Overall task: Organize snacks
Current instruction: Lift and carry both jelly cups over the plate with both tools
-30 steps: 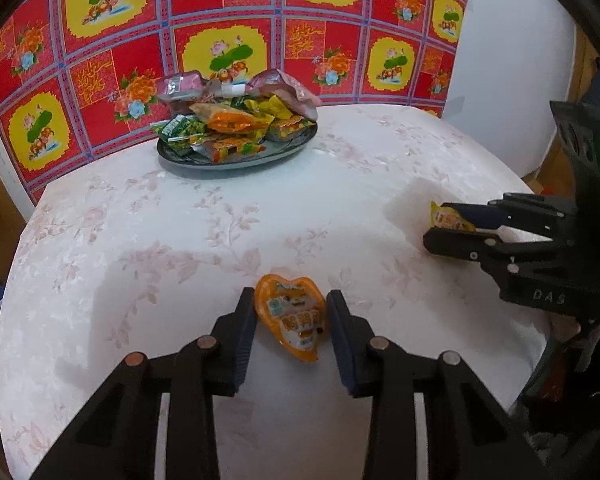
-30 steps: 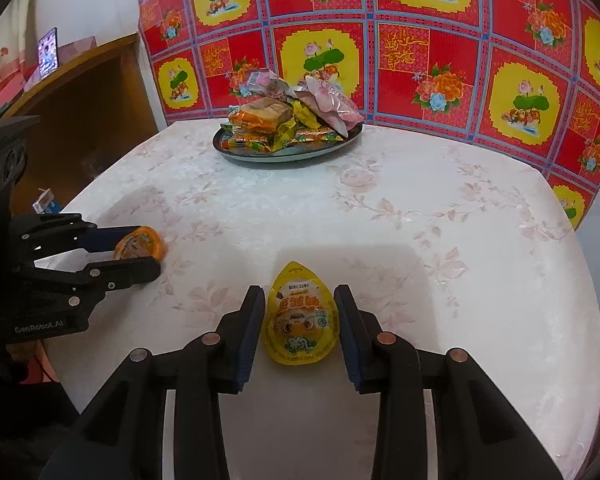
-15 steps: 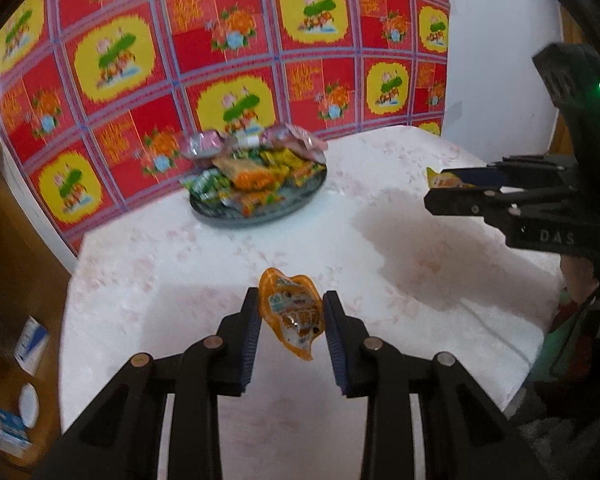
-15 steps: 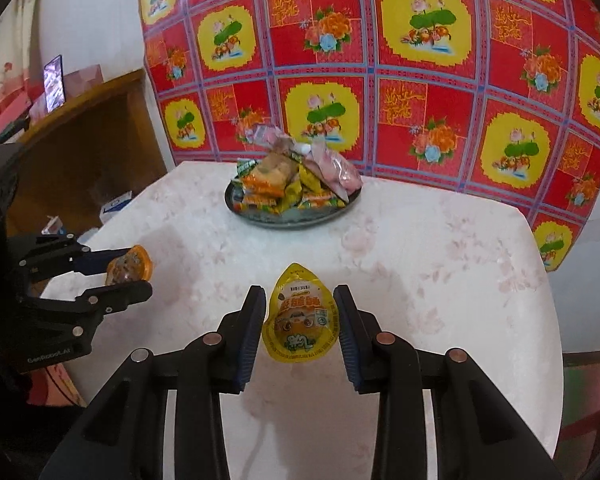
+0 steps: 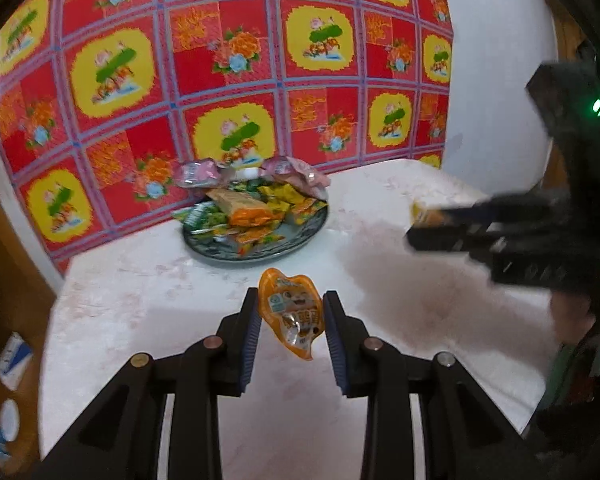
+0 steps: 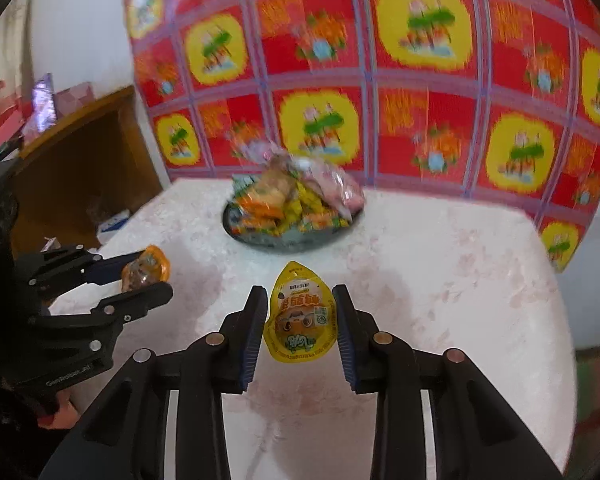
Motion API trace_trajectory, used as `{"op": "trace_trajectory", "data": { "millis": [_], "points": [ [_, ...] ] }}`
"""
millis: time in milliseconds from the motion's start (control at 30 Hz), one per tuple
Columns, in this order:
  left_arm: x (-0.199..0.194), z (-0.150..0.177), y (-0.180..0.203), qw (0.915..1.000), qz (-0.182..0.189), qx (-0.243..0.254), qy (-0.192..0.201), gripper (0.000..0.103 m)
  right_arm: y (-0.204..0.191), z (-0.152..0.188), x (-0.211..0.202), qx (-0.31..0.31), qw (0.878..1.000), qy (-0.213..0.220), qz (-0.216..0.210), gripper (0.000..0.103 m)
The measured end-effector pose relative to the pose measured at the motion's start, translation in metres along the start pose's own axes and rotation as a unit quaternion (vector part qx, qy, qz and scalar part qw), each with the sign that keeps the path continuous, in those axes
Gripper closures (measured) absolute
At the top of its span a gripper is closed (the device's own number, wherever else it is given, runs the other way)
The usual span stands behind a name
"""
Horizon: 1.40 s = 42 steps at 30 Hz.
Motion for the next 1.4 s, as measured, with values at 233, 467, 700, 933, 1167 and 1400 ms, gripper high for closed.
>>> {"op": "trace_trajectory", "data": {
  "millis": [233, 467, 700, 933, 1167, 1400],
  "points": [
    [0.028, 0.024, -0.007, 0.9927, 0.008, -0.069, -0.099, 0.07, -0.012, 0.031, 0.026, -0.03, 0.996, -0.079, 0.031, 0.07],
    [0.028, 0.036, -0.007, 0.9944, -0.01, -0.052, -0.092, 0.067, -0.014, 0.039, 0.037, -0.048, 0.993, -0.094, 0.055, 0.069],
    [0.032, 0.033, -0.011, 0.9944, -0.004, -0.056, -0.09, 0.065, -0.018, 0.038, 0.042, -0.056, 0.994, -0.081, 0.054, 0.069],
    [0.031, 0.034, -0.012, 0.9943, -0.006, -0.059, -0.089, 0.071, -0.021, 0.036, 0.044, -0.053, 0.996, -0.066, 0.037, 0.073],
    [0.029, 0.033, -0.012, 0.9939, -0.012, -0.055, -0.095, 0.075, -0.038, 0.022, 0.05, -0.077, 0.995, -0.062, 0.019, 0.074],
    [0.005, 0.016, -0.027, 0.9959, -0.041, -0.039, -0.071, 0.075, -0.047, -0.004, 0.045, -0.076, 0.997, -0.017, -0.014, 0.074]
  ]
}}
Point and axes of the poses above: each gripper's, at about its wrist camera, not at the fingertips, and x roughly the way its jaws point, y to its right, z to its underside, the point moved 5 cm from there along x, roughly the way its jaws point
